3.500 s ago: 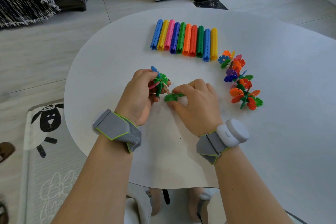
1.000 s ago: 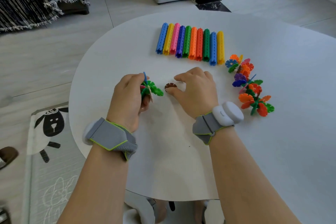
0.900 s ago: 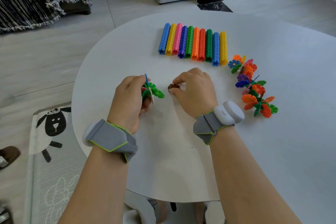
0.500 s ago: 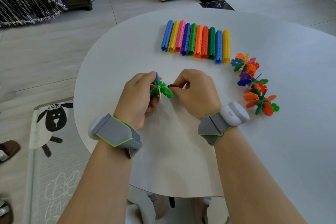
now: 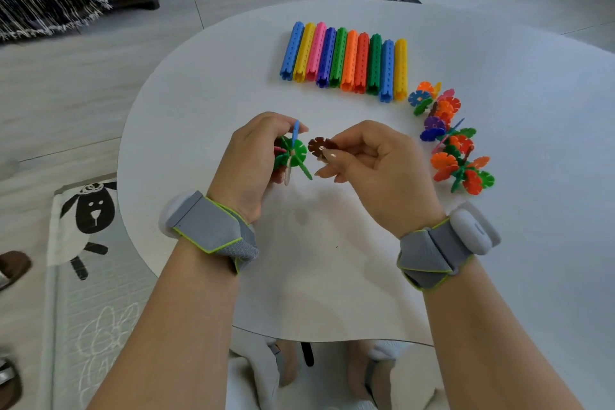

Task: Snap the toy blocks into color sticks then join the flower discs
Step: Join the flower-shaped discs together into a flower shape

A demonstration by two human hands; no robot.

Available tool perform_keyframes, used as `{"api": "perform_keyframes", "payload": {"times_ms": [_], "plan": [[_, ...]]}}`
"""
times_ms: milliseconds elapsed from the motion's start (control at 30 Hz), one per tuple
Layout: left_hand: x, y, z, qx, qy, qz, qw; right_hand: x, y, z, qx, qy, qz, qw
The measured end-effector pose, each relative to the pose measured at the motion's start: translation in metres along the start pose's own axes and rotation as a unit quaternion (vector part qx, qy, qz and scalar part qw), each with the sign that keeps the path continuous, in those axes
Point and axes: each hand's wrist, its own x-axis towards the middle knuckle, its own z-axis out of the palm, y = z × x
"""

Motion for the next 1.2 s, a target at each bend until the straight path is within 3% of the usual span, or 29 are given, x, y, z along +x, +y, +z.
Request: {"api": "perform_keyframes", "payload": {"times_ms": [433,1200], "plan": [[-0.003,0.006,0.018,-0.065,-0.010,-0.056,0.996,-0.008,0.005,-0.011,-0.007,-0.030,0.011,0.999],[-0.006,0.010,0.021,-0.016,0.016,-0.079,0.997,-0.011,0.005,-0.013,-0.060,-0.001,-0.051,0.997]]}}
